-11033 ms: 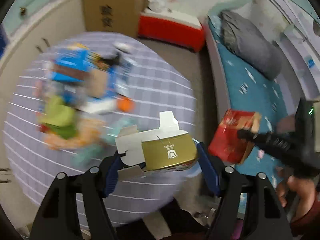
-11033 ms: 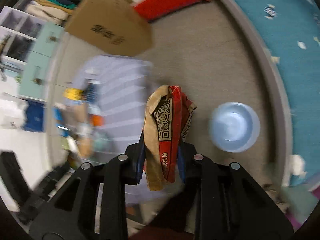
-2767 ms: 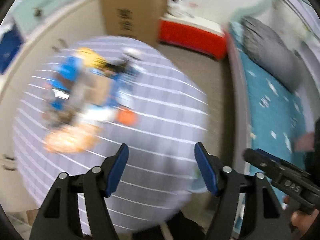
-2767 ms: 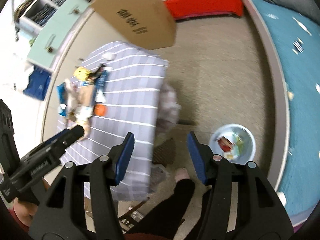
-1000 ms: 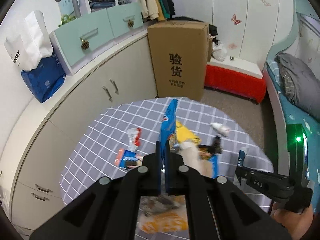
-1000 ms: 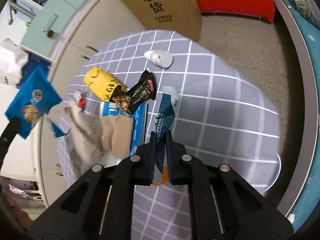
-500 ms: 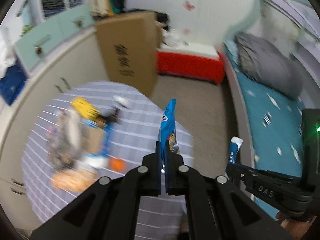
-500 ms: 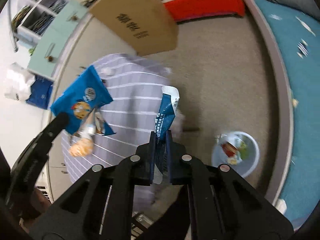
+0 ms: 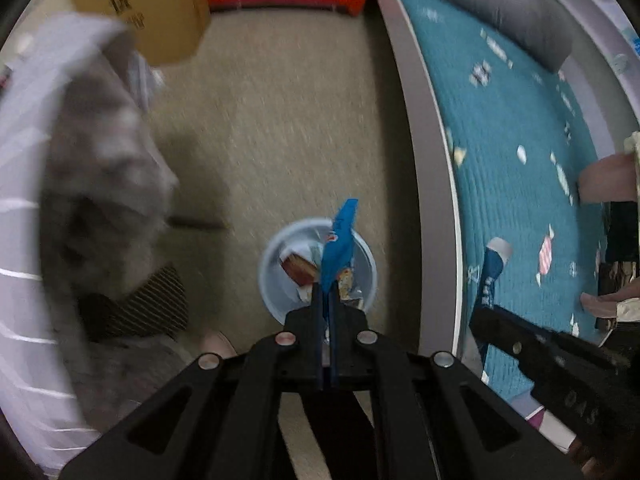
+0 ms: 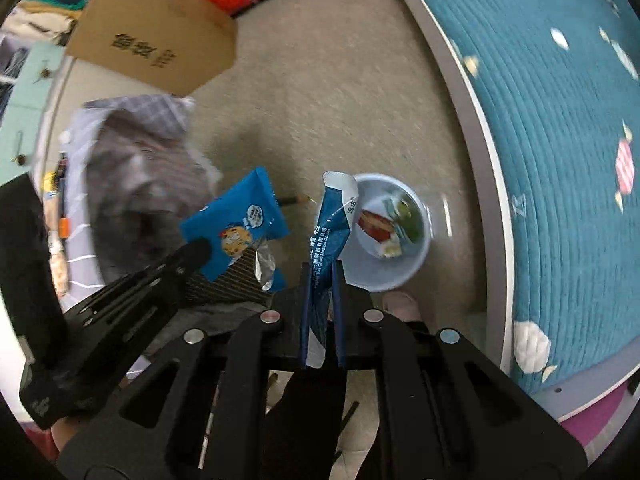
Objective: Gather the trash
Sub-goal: 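Carry both wrappers over the blue bin and open both grippers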
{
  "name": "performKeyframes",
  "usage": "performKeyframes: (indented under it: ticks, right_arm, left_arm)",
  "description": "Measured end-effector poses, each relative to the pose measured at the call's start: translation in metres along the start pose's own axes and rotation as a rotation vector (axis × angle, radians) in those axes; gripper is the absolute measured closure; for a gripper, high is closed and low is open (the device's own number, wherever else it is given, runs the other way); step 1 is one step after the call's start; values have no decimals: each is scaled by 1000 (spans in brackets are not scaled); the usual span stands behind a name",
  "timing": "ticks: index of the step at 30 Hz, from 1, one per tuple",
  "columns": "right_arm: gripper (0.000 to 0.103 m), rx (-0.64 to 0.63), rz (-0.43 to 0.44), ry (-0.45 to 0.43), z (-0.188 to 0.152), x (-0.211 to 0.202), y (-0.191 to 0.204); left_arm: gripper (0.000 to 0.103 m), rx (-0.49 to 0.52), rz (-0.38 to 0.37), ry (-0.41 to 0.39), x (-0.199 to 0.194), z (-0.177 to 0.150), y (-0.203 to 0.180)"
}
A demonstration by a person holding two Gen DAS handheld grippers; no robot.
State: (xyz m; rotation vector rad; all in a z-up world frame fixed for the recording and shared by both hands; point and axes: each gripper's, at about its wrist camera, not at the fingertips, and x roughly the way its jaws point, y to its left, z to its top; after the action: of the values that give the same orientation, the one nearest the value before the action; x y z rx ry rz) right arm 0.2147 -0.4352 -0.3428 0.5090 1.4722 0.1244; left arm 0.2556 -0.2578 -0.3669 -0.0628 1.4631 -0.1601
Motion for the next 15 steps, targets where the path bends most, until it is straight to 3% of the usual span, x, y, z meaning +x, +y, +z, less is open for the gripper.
performKeyframes:
  ticks: [5, 10, 11, 12, 14, 15]
  right_arm:
    - [93, 46, -4, 26, -7, 26, -32]
    - [93, 78, 9, 30, -4, 36, -45]
    - [93, 81, 11, 31, -3, 38, -47]
    - [93, 85, 14, 34, -2, 39, -48]
    - [93, 91, 19, 40, 2, 41, -49]
    - [93, 94, 21, 44, 4, 43, -49]
  left_arm:
    - [100, -4, -22, 85, 51, -2, -11]
    - [93, 3, -49, 144, 75, 6, -22]
    - [84, 9, -27, 153, 78, 8, -23]
    - [66, 15, -5, 160, 81, 9, -24]
    - [51, 8, -29, 176, 84, 11, -24]
    - [50, 8, -33, 182, 85, 11, -25]
